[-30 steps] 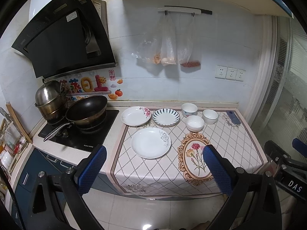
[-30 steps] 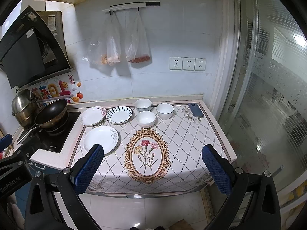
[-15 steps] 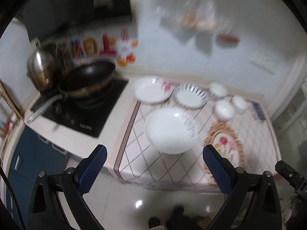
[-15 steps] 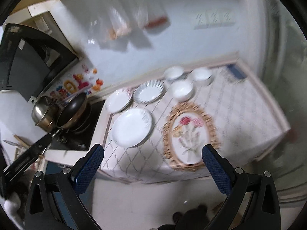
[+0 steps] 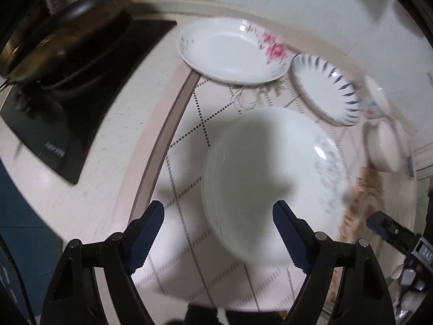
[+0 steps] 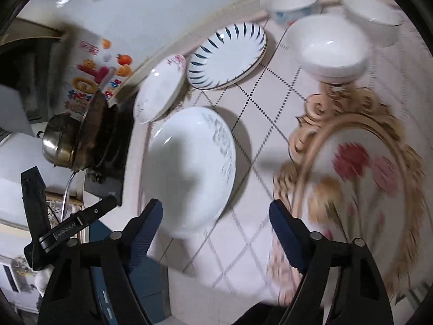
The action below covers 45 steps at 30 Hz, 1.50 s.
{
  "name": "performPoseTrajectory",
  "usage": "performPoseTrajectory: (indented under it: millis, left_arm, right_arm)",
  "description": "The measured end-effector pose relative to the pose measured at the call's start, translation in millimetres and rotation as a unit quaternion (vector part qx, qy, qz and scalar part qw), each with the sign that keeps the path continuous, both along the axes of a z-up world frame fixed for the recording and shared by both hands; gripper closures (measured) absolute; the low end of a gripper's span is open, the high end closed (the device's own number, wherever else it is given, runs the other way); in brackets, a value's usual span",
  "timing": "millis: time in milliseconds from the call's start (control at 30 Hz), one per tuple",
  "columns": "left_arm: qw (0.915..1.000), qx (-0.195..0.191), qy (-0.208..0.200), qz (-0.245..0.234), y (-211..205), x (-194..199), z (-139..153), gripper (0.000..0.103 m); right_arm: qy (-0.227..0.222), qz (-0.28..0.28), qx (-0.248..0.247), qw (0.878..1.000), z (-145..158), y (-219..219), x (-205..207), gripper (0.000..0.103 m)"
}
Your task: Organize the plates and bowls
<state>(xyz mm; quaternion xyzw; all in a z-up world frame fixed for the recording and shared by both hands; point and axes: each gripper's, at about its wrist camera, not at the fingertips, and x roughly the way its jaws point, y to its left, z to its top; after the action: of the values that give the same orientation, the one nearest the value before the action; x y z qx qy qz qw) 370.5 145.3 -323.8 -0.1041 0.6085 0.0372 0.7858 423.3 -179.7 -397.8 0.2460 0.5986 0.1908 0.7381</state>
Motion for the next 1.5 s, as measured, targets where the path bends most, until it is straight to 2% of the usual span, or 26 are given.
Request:
performPoseTrajectory:
  millis: [67, 133, 167, 200, 233, 267, 300, 333, 367, 567, 700, 900, 1067, 1300, 1500]
  left_arm:
    - [0.9999, -0.007, 0.014, -0.007, 0.6, 14.8, -14.4, 0.036]
    - [0.9995, -0.009, 0.026, -0.012, 2.7, 28.7, -26.6, 0.042]
    - [0.9993, -0.009, 0.032, -0.015, 4.1, 32.8, -31.7, 0.051]
    - [0.9990, -0.012, 0.039, -0.017, 6.2, 37.0, -36.9, 0.054]
    - [0.9988, -0.016, 0.044, -0.018, 7.4, 39.8, -41.2, 0.060]
    - [0.9985, -0.023, 0.046, -0.019, 8.6, 40.7, -44.4, 0.070]
    - [0.9984, -0.024, 0.047, -0.019, 9.3, 40.5, -46.0, 0.072]
    - [0.9987, -0.020, 0.044, -0.019, 9.6, 38.9, -45.7, 0.074]
    - [0.9989, -0.018, 0.038, -0.021, 9.6, 36.3, -44.1, 0.074]
    - [0.9993, -0.014, 0.028, -0.019, 6.0, 24.1, -39.3, 0.074]
    - [0.9992, -0.025, 0.023, -0.023, -5.5, 14.9, -34.7, 0.074]
    - [0.9981, -0.040, 0.010, -0.045, -28.4, 3.6, -15.1, 0.074]
    - [0.9956, -0.047, 0.001, -0.081, -67.6, -3.4, -6.6, 0.074]
    - [0.9908, -0.054, 0.005, -0.124, -133.7, 9.7, -17.4, 0.074]
    - [0.9884, -0.054, 0.016, -0.141, -163.4, 7.5, -26.7, 0.074]
  right_arm:
    - [0.015, 0.008, 0.008, 1.000, -14.8, 7.0, 16.1, 0.034]
    - [0.027, 0.018, 0.014, 0.999, -31.2, 14.8, 32.7, 0.041]
    - [0.034, 0.027, 0.014, 0.999, -41.9, 20.3, 41.9, 0.047]
    - [0.040, 0.031, 0.019, 0.999, -49.4, 23.3, 48.5, 0.052]
    - [0.044, 0.034, 0.022, 0.998, -52.2, 25.5, 51.5, 0.061]
    - [0.048, 0.038, 0.025, 0.998, -56.7, 28.8, 55.6, 0.070]
    - [0.049, 0.041, 0.030, 0.998, -58.8, 32.0, 58.0, 0.076]
    - [0.049, 0.043, 0.030, 0.997, -62.3, 34.2, 62.0, 0.085]
    - [0.048, 0.045, 0.026, 0.998, -64.1, 36.0, 64.2, 0.088]
    - [0.045, 0.060, 0.023, 0.997, -62.0, 39.3, 67.6, 0.089]
    - [0.038, 0.062, 0.017, 0.997, -54.0, 29.8, 63.2, 0.088]
    - [0.032, 0.049, 0.013, 0.998, -39.5, -9.2, 45.3, 0.088]
    - [0.022, 0.027, 0.007, 0.999, -27.9, -51.8, 25.5, 0.088]
    - [0.021, -0.016, -0.008, 1.000, -27.4, -116.6, -1.9, 0.088]
    - [0.030, -0.044, -0.014, 0.998, -43.3, -154.3, -13.8, 0.088]
